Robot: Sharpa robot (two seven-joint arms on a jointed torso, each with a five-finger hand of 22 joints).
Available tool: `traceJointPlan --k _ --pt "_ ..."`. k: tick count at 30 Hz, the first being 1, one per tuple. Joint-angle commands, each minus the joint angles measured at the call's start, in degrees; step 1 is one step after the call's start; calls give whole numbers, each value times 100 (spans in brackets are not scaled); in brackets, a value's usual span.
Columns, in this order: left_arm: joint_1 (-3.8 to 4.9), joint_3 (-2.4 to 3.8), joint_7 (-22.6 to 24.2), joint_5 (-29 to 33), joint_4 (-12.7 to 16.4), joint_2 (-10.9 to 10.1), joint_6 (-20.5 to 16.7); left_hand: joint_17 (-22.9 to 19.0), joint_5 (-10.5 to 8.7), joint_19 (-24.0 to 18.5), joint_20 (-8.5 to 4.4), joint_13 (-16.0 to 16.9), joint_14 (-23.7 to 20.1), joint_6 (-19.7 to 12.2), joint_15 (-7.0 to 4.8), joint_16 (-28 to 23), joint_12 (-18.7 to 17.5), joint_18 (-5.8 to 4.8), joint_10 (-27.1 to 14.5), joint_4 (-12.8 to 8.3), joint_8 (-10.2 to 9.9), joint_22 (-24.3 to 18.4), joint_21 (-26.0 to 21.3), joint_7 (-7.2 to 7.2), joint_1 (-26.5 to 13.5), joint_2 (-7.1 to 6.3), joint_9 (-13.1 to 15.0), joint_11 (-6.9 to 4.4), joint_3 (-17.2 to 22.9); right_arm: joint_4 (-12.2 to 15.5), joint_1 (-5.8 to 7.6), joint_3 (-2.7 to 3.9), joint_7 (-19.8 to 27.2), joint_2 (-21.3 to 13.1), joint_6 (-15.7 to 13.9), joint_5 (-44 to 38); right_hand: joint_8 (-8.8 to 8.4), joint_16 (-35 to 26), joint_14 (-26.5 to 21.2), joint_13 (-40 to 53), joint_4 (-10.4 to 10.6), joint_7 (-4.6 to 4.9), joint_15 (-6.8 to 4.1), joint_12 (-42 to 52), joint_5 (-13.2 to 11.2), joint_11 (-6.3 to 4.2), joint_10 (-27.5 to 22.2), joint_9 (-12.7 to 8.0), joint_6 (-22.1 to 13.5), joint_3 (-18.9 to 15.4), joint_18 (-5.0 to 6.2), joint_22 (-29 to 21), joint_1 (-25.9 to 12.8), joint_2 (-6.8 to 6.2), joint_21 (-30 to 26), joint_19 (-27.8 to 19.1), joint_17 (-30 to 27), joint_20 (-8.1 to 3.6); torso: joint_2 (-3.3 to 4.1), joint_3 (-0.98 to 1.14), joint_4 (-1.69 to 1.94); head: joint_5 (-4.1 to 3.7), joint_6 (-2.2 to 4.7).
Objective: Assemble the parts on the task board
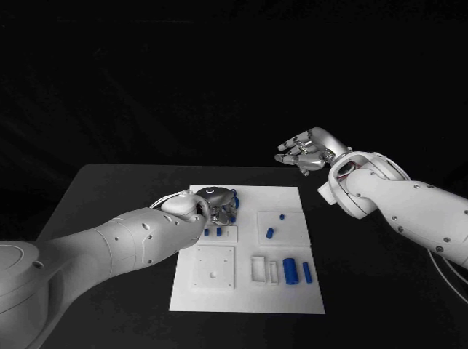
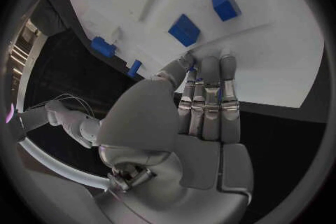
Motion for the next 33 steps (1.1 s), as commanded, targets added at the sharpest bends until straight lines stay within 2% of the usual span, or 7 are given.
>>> traceJointPlan --k 1,4,24,33 --pt "-24 -9 48 114 3 27 175 5 -18 38 -9 -6 13 41 -1 21 -35 64 30 29 -23 112 10 -5 22 50 0 -3 13 6 1 2 41 10 34 13 -8 39 -31 -7 15 37 27 -32 25 32 -13 -6 6 34 78 -4 -1 -40 -23 12 -10 0 0 1 -1 7 -2" --pt "-24 -9 76 148 -3 32 149 6 -23 21 -9 -7 16 37 -3 74 -36 68 28 29 -23 110 65 -8 19 53 0 -4 20 6 2 2 41 14 36 13 -8 39 -31 -7 15 37 27 -32 25 32 -13 -6 6 34 78 -4 -1 -40 -23 12 -10 0 0 1 0 8 -19" --pt "-23 -9 149 259 40 46 83 -6 -22 -8 8 -7 1 -93 14 146 -36 83 -1 14 -23 109 139 7 23 -21 -3 15 5 10 6 2 42 20 36 13 -8 43 -35 -7 8 36 26 -31 31 30 -10 -7 12 53 76 0 4 -40 -24 11 -13 -1 0 3 1 -14 -20" --pt "-23 -8 103 252 21 50 108 8 42 -20 -10 -6 16 77 -5 261 -33 87 154 2 -16 115 273 -7 55 84 3 -26 81 12 9 2 43 19 36 13 -8 43 -35 -7 8 36 26 -31 31 30 -10 -7 12 53 76 0 4 -40 -24 11 -13 -1 1 1 3 -17 -12"
